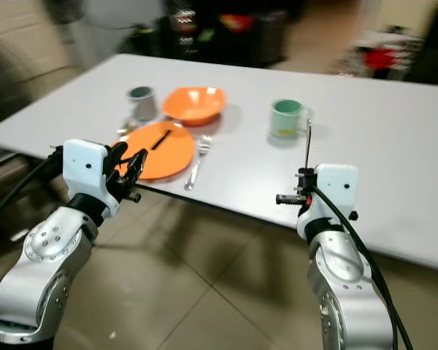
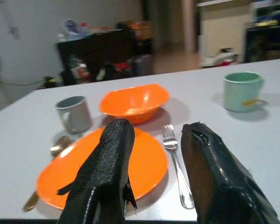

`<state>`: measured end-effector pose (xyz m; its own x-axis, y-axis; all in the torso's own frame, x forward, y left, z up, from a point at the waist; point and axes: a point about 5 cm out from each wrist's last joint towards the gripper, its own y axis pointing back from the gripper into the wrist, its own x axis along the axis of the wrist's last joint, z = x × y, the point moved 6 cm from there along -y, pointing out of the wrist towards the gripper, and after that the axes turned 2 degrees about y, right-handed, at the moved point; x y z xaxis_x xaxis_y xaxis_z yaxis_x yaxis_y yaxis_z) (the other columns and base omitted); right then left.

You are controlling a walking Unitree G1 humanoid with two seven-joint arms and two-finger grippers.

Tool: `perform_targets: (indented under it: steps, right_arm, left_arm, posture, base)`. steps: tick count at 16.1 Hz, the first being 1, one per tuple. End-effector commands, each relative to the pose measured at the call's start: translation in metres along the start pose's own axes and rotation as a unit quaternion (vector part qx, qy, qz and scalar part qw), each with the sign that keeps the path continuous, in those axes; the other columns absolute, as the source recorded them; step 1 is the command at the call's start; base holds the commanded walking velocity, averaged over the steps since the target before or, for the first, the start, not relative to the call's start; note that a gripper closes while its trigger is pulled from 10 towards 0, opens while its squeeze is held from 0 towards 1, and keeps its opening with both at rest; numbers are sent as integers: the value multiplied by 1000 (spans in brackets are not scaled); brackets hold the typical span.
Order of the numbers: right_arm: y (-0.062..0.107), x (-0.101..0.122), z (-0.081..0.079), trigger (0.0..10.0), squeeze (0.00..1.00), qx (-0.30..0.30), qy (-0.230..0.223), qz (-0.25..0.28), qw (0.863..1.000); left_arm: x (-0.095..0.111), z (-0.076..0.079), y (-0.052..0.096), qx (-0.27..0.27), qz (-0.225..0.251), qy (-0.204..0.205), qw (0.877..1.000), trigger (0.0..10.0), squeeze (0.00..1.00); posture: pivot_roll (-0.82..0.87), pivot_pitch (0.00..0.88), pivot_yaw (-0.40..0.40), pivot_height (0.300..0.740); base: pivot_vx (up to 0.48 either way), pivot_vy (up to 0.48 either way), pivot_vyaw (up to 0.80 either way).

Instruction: Setting the table

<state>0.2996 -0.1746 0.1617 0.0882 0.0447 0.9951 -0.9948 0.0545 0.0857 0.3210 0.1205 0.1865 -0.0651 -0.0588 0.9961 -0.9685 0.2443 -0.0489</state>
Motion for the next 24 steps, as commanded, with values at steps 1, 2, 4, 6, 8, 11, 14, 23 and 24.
perform_targets:
  steps: [1, 2, 4, 6, 8, 11, 14, 23, 24]
  right_arm:
    - [0, 6, -10, 10000, 0, 19, -5, 9, 1000]
    - [-1, 7, -10, 10000, 0, 19, -4, 9, 1000]
    - [0, 7, -9, 10000, 0, 19, -1, 7, 1000]
    - [0, 8, -7, 10000, 0, 17, 2, 6, 1000]
    - [0, 8, -6, 10000, 0, 18, 4, 5, 1000]
    - [-7, 6, -11, 10000, 0, 26, 17, -6, 1000]
    - [-10, 3, -15, 10000, 0, 35, 19, -15, 999]
    - [-13, 2, -14, 10000, 0, 48, 17, -31, 998]
    - [-13, 1, -14, 10000, 0, 48, 17, -34, 998]
  left_arm:
    - [-2, -10, 1, 13, -8, -5, 1000, 10000, 0]
    - [-3, -10, 1, 15, -10, -5, 1000, 10000, 0]
    - [-4, -12, 1, 18, -10, -5, 1000, 10000, 0]
    - [-5, -16, 2, 33, -13, -37, 999, 10000, 0]
    - [-7, -18, 3, 40, -17, -32, 999, 10000, 0]
    - [-4, -22, 8, 58, -12, -9, 998, 10000, 0]
    - [-4, -22, 8, 48, -8, -7, 999, 10000, 0]
    - [-5, -11, 11, 16, -12, 3, 1000, 10000, 0]
    - [-6, -11, 12, 14, -13, 5, 1000, 10000, 0]
  posture:
    - [-119, 24, 89, 740]
    - [-119, 24, 89, 740]
    - [-123, 31, 83, 740]
    - [-126, 38, 69, 740]
    - [-125, 42, 62, 740]
    - [-109, 48, 42, 740]
    - [-103, 51, 40, 740]
    - [-104, 66, 51, 740]
    - [-102, 65, 50, 740]
  base:
    - [0, 480, -800]
    - [0, 480, -800]
    - [0, 480, -800]
    - [0, -240, -400]
    - [0, -480, 0]
    - [0, 0, 0]
    - [0, 0, 0]
    - [161, 0, -135]
    - [270, 0, 0]
